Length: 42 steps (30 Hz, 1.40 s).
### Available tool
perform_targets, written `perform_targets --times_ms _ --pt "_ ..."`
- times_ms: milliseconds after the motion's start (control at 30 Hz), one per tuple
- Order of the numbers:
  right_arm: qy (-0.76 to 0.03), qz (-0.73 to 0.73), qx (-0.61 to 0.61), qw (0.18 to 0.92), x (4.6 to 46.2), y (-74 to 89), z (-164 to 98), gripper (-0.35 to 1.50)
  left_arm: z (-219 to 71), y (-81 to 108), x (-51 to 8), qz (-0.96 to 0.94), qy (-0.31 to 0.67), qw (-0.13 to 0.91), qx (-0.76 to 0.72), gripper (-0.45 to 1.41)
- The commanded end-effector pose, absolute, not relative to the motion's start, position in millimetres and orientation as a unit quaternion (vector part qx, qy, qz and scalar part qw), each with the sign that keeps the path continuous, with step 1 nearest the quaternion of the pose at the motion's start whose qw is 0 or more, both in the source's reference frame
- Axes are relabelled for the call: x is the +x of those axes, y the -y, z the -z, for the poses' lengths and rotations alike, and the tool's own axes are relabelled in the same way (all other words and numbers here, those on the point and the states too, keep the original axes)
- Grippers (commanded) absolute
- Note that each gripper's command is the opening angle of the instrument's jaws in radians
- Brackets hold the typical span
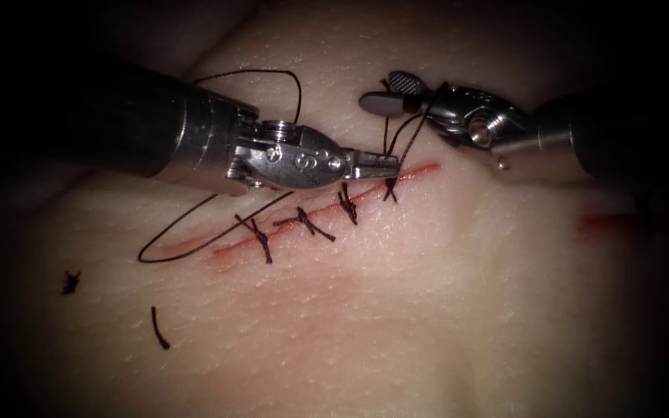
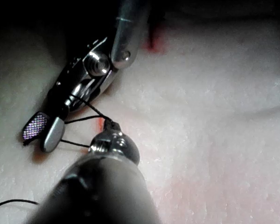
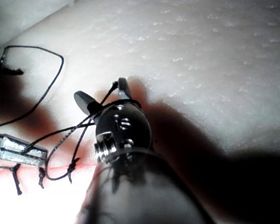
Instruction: Wound Closure
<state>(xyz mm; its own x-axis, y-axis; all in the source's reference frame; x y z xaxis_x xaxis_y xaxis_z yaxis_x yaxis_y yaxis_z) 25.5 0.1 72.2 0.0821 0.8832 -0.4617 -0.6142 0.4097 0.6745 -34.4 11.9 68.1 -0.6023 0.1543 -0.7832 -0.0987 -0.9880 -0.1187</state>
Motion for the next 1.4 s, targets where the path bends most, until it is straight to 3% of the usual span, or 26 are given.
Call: perform_targets --times_ms 33,100,133,167,200,233,1400 --pt "-0.433 -0.52 0.156 0.719 26.3 0.5 -72.8 0.94 -68.7 -11.4 -34.9 -0.895 0.031 0.07 -0.44 -0.45" --pt "-0.43 -0.518 0.159 0.722 26.4 0.5 -72.8 0.86 -68.7 -11.2 -34.9 -0.895 0.03 0.07 -0.44 -0.45" --pt "-0.428 -0.519 0.16 0.723 26.5 0.4 -72.9 0.68 -68.8 -11.0 -34.9 -0.895 0.03 0.069 -0.439 -0.45" --pt "-0.428 -0.519 0.16 0.723 26.5 0.4 -72.9 0.68 -68.8 -11.0 -34.9 -0.895 0.03 0.069 -0.439 -0.45" --pt "-0.428 -0.519 0.16 0.723 26.5 0.3 -72.9 0.31 -68.8 -10.9 -34.8 -0.895 0.03 0.068 -0.44 -0.45" --pt "-0.431 -0.52 0.158 0.72 26.4 0.1 -72.8 -0.35 -68.8 -10.8 -34.7 -0.895 0.03 0.068 -0.44 -0.45" --pt "-0.51 -0.429 0.124 0.736 25.0 5.2 -65.2 -0.35 -72.8 -20.5 -23.4 -0.903 0.071 0.122 -0.406 -0.45"
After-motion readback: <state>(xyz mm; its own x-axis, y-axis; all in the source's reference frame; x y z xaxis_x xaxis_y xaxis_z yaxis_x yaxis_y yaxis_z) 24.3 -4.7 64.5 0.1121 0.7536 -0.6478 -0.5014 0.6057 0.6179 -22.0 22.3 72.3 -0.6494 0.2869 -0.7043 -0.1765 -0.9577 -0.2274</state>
